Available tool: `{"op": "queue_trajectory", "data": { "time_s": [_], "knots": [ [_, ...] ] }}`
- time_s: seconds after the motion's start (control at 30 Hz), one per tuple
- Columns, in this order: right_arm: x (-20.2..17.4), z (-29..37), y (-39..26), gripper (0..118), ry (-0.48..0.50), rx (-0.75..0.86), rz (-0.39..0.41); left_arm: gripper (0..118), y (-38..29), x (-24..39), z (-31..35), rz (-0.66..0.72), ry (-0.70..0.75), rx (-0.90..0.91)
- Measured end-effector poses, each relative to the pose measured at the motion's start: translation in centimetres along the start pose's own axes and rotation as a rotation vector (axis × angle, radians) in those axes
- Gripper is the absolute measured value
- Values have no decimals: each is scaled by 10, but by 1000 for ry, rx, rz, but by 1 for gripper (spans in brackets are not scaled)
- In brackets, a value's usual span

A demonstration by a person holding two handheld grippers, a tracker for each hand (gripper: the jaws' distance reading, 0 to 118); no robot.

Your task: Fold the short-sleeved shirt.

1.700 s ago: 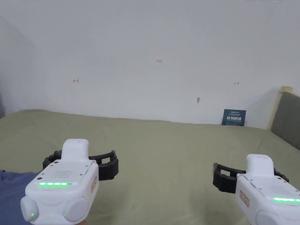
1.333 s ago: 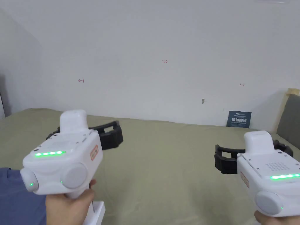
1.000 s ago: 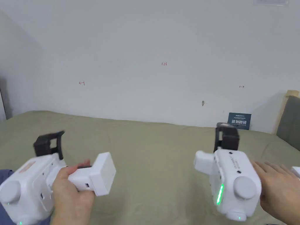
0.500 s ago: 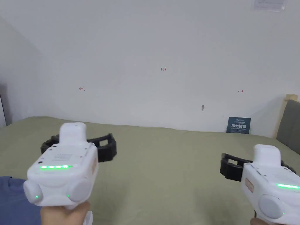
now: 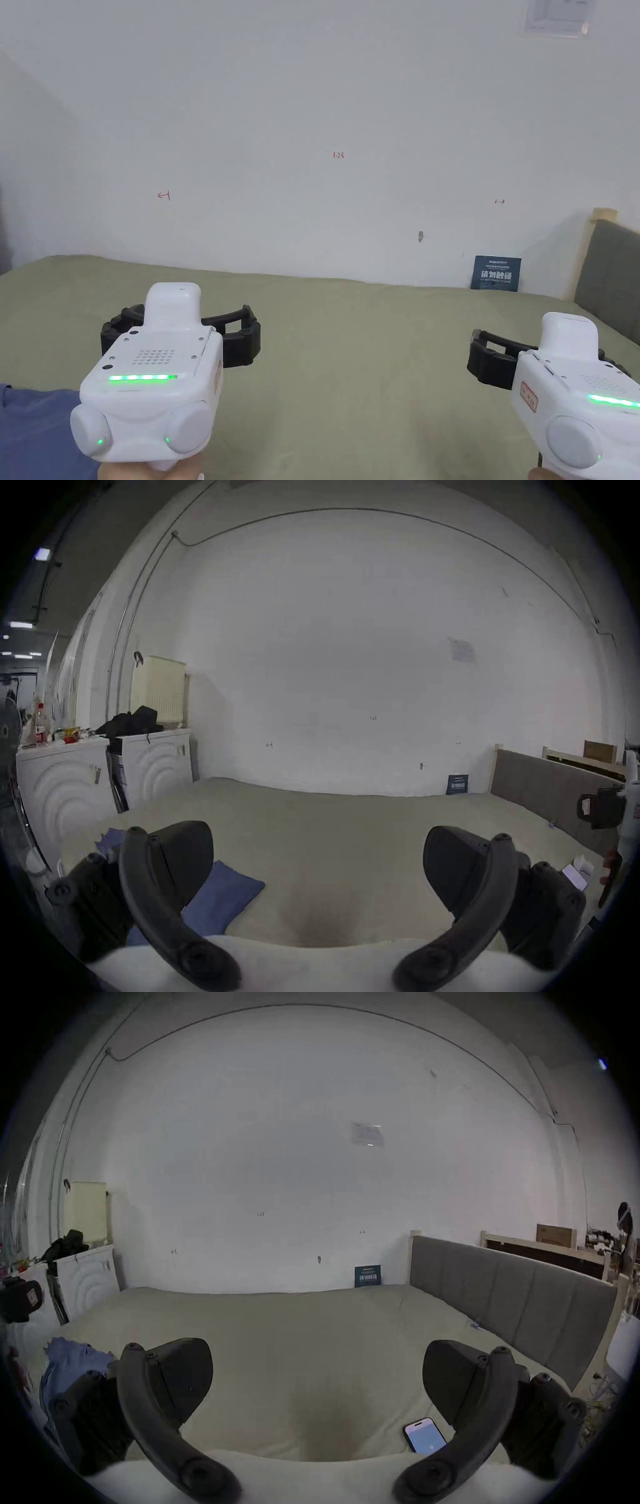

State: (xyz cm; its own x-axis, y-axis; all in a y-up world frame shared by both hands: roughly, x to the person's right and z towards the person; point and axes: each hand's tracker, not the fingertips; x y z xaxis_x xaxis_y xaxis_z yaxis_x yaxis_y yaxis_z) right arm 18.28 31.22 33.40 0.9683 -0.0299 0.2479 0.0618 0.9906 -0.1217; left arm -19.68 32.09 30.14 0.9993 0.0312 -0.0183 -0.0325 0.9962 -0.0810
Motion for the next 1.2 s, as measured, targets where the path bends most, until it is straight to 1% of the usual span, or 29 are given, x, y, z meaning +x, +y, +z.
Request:
{"op": "queue_trajectory", "data": {
  "time_s": [0.1, 0.17, 0.23, 0.4, 0.43, 0.47, 0.5, 0.53, 0.57, 0.6, 0.63, 0.67, 0.7, 0.73, 0.77, 0.83, 0.87, 0.9, 1.0, 1.03, 1.1, 1.17, 1.2],
  "knots": [
    [-1, 1, 3, 117, 5, 1, 6, 118, 2, -1, -3, 3, 12, -14],
    [-3, 2, 6, 117, 8, 1, 37, 118, 4, -2, -2, -3, 7, -14],
    [-3, 2, 6, 117, 13, -1, 50, 118, 5, -1, -2, -18, -8, -9],
    [-6, 3, 7, 117, 21, -13, 66, 118, 13, 6, 0, -54, 4, -43],
    [-7, 4, 7, 115, 26, -23, 62, 118, 13, 6, 1, -49, 2, -45],
    [-7, 6, 6, 109, 39, -27, 61, 118, 13, 5, 1, -43, -1, -45],
    [-7, 10, 7, 78, 44, -22, 70, 117, 12, 3, 4, -43, -11, -51],
    [-11, 13, 7, 35, 28, -13, 108, 115, 11, 4, 6, -44, -7, -54],
    [-13, 12, 6, 0, 13, -23, 146, 106, 10, 5, 9, -50, -7, -52],
    [-14, 16, 7, 0, -19, -9, 152, 52, 7, 5, 14, -57, -10, -33],
    [-15, 18, 6, 0, 20, -19, 134, 1, 6, 7, 16, -80, 21, 5],
    [-16, 20, 8, 0, 51, -27, 126, 0, 6, 10, 17, -104, 47, -26],
    [-19, 22, 9, 0, 47, -31, 129, 0, 9, 12, 23, -73, 57, -11],
    [-24, 24, 11, 0, 46, -39, 137, 0, 7, 4, 23, -34, 13, -30],
    [-21, 23, 9, 0, 58, -43, 136, 0, 10, 1, 25, -12, 0, -47],
    [-29, 27, 15, 0, 92, -46, 125, 0, 10, -3, 27, -40, 39, -60],
    [-36, 27, 15, 0, 112, -43, 134, 0, 7, -12, 23, -55, 61, -60],
    [-42, 27, 15, 0, 140, -39, 147, 0, 6, -22, 24, -51, 54, -61],
    [-78, 30, 21, 0, 258, -41, 165, 0, 6, -56, 35, -27, 134, -70],
    [-93, 27, 15, 0, 291, -44, 161, 0, 7, -71, 42, -21, 191, -79],
    [-124, 29, 15, 0, 381, -35, 156, 0, 9, -100, 57, -2, 258, -84],
    [-159, 29, 8, 0, 451, -35, 176, 0, 8, -139, 83, -32, 388, -106],
    [-171, 30, 8, 0, 490, -42, 171, 0, 9, -152, 92, -49, 439, -106]
  ]
}}
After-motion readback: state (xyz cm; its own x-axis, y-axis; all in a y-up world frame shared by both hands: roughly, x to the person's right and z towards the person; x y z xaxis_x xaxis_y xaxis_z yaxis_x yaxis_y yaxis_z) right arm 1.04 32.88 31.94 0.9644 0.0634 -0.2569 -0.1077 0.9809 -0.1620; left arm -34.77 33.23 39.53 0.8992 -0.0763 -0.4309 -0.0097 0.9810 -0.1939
